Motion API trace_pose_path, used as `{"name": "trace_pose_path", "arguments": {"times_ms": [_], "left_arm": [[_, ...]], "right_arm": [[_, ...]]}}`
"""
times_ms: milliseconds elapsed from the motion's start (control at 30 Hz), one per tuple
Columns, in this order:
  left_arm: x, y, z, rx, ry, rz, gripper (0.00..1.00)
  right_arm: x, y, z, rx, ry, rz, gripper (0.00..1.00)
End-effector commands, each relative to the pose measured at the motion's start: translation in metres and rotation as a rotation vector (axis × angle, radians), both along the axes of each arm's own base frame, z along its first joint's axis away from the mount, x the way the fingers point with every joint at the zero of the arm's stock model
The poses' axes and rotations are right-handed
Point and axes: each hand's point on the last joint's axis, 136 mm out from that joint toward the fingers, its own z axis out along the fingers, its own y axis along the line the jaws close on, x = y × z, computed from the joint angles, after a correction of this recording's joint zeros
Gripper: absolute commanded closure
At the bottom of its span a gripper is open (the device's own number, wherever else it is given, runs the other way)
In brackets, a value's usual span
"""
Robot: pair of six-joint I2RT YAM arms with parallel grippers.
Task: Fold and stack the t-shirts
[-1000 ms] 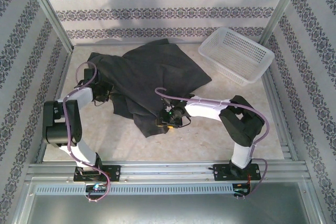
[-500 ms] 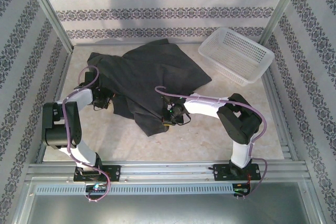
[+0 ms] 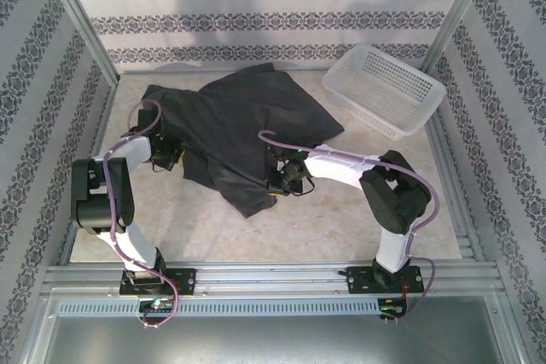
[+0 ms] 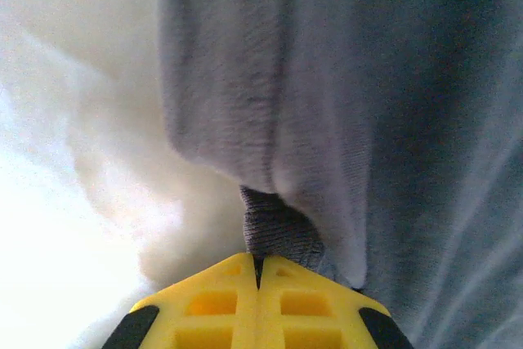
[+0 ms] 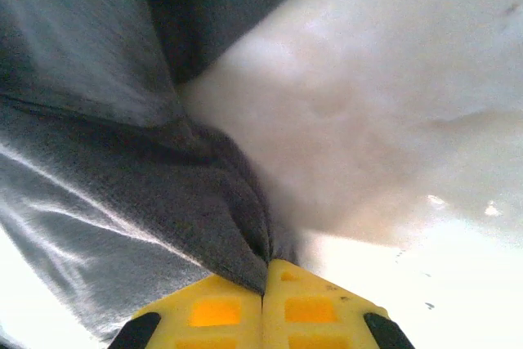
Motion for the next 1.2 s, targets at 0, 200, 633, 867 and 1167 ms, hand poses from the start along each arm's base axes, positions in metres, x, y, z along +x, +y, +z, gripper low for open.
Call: {"name": "trace_pose_path", "arguments": {"times_ms": [0,200,633,867,1167], "left_arm": [[0.004,0.014,0.044,0.102,-0.065,-0.005,1.0],[-0.001,0.038,0.1,0.228,-0.184,0.042,1.0],[-0.085,0.051,0.072,0.351,-0.167,0.1,0.86],[-0.128,0.033,0.049,0.27,-0.095,0.084,0.61],[-0.122,-0.032,0.011,-0.074,-0.088,0.048,0.54]], "right_arm": [[0.022,-0.008,0.042,0.035,-0.095,-0.029,1.0],[0.046,-0.026,0.088,0.093,-0.189,-0.085,1.0],[0.016,-0.051,0.078,0.19,-0.128,-0.04,1.0],[-0.005,-0.079,0.043,0.153,0.018,-0.111,1.0],[0.025,-0.136,0.033,-0.001,-0.003,-0.282,0.68]]}}
